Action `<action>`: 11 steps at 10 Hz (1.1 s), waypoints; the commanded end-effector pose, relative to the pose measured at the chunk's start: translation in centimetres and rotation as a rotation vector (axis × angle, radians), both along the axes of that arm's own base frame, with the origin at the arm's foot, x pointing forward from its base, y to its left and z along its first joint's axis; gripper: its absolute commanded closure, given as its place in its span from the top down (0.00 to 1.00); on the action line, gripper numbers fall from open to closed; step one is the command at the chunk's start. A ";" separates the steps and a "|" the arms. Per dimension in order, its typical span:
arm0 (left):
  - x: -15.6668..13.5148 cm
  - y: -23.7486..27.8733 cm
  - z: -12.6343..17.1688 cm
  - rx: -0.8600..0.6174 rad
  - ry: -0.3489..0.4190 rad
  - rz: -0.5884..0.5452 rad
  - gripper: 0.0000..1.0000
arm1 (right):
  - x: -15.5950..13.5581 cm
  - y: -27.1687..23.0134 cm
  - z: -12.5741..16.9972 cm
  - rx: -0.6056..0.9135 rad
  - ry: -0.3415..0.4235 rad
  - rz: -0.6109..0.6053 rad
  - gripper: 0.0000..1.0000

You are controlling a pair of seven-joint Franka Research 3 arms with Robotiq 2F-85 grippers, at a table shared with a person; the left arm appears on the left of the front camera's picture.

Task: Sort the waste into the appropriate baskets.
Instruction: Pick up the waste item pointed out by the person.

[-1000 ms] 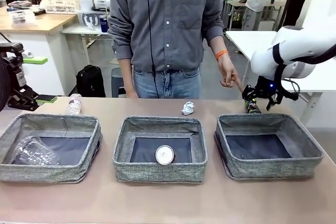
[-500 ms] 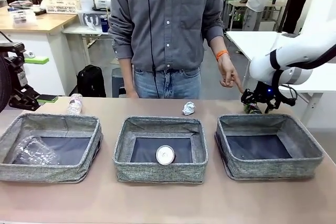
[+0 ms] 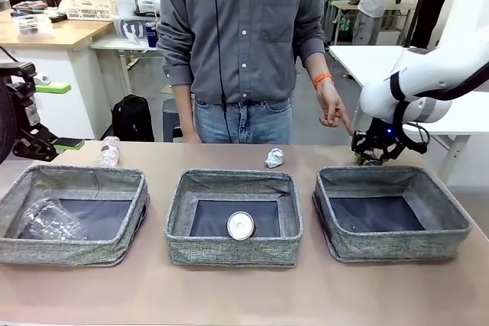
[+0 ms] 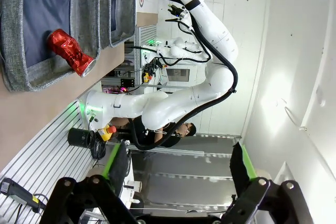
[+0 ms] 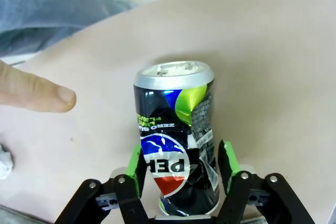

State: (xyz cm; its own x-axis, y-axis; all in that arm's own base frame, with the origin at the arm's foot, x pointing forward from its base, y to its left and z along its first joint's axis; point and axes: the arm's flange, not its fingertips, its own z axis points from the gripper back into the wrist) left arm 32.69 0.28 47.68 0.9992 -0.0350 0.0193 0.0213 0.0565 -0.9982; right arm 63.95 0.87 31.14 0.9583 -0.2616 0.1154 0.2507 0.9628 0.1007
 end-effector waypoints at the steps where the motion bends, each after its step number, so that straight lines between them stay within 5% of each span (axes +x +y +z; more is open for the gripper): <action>1: -0.2 0.0 0.2 -0.012 -0.006 -0.005 1.00 | 0.1 0.1 -0.1 -0.038 0.006 -0.021 0.40; 2: -0.2 0.0 0.2 -0.012 -0.006 -0.005 1.00 | 0.1 0.1 -0.2 -0.032 0.004 -0.020 0.55; 3: -0.2 0.0 0.2 -0.012 -0.006 -0.005 1.00 | 0.0 0.0 -0.3 -0.037 -0.001 -0.023 0.20; 4: -0.2 0.0 0.2 -0.012 -0.006 -0.005 1.00 | -0.1 -0.1 -0.4 -0.053 0.002 -0.034 0.35; 5: -0.2 0.0 0.2 -0.012 -0.006 -0.005 1.00 | -0.1 -0.2 -0.5 -0.050 0.002 -0.033 0.00; 6: -0.2 0.0 0.2 -0.012 -0.006 -0.005 1.00 | -0.1 -0.2 -0.6 -0.047 0.002 -0.034 0.15; 7: -0.2 0.0 0.2 -0.012 -0.006 -0.005 1.00 | -0.1 -0.3 -0.6 -0.044 0.001 -0.037 0.00; 9: -0.2 0.0 0.2 -0.012 -0.006 -0.005 1.00 | -0.2 -0.3 -0.5 -0.037 -0.001 -0.045 0.00; 11: -0.2 0.0 0.2 -0.012 -0.006 -0.005 1.00 | -1.6 -0.6 3.9 -0.057 -0.081 -0.092 0.00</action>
